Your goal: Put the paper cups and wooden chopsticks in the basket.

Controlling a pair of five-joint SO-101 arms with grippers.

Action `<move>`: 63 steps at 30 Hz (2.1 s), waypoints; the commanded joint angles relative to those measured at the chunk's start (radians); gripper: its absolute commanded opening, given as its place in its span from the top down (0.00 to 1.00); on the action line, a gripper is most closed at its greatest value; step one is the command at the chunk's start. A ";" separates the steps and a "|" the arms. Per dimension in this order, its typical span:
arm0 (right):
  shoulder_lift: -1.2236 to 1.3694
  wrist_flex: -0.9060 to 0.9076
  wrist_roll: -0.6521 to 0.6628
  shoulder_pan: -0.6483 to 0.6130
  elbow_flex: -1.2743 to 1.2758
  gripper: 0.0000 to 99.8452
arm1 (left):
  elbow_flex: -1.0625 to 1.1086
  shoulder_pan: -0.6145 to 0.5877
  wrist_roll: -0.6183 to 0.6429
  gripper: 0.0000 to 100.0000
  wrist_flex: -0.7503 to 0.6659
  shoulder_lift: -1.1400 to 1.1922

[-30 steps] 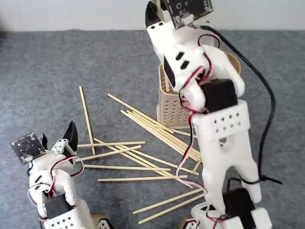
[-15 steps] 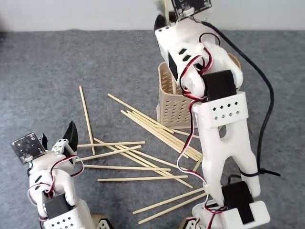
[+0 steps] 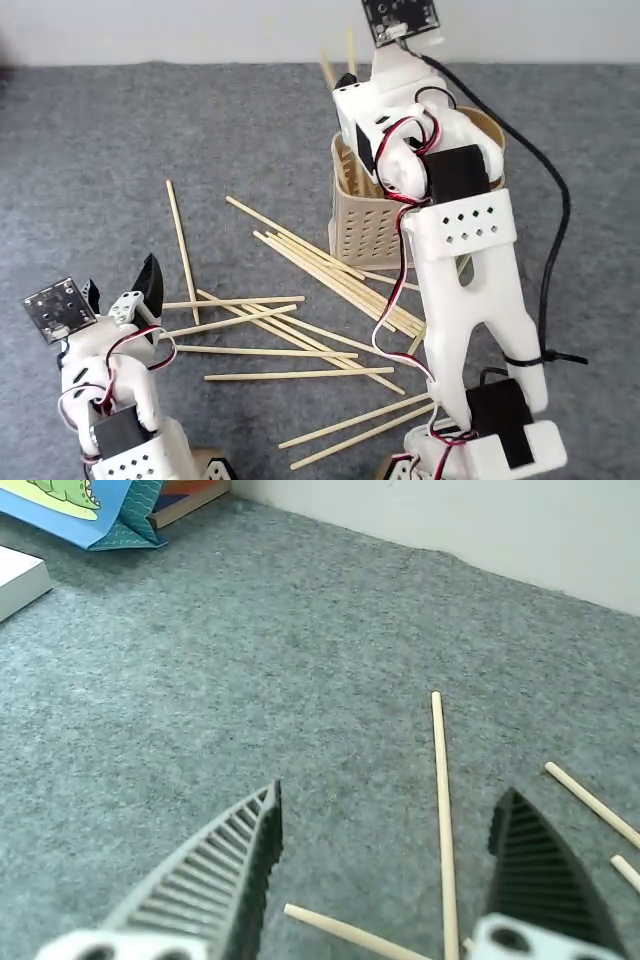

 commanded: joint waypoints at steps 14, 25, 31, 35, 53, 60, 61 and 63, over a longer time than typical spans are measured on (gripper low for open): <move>-0.147 0.274 -0.008 -0.035 -0.003 0.91 | -0.012 -0.008 -0.011 0.68 0.002 -0.017; -0.061 0.555 0.052 -0.220 0.023 0.91 | -0.012 -0.006 -0.011 0.68 0.002 -0.017; 0.139 0.539 0.086 -0.274 0.029 0.90 | -0.012 -0.006 -0.011 0.68 0.002 -0.017; 0.277 0.519 0.120 -0.295 0.029 0.83 | -0.012 -0.005 -0.011 0.68 0.002 -0.017; 0.700 0.206 0.232 -0.295 0.028 0.82 | -0.012 -0.005 -0.011 0.68 0.003 -0.017; 0.800 0.193 0.230 -0.288 -0.040 0.90 | -0.012 -0.005 -0.011 0.68 0.003 -0.017; 0.819 0.194 0.230 -0.288 -0.055 0.92 | -0.012 -0.005 -0.011 0.68 0.003 -0.017; 0.857 0.202 0.230 -0.289 -0.091 0.97 | -0.012 -0.005 -0.011 0.68 0.003 -0.017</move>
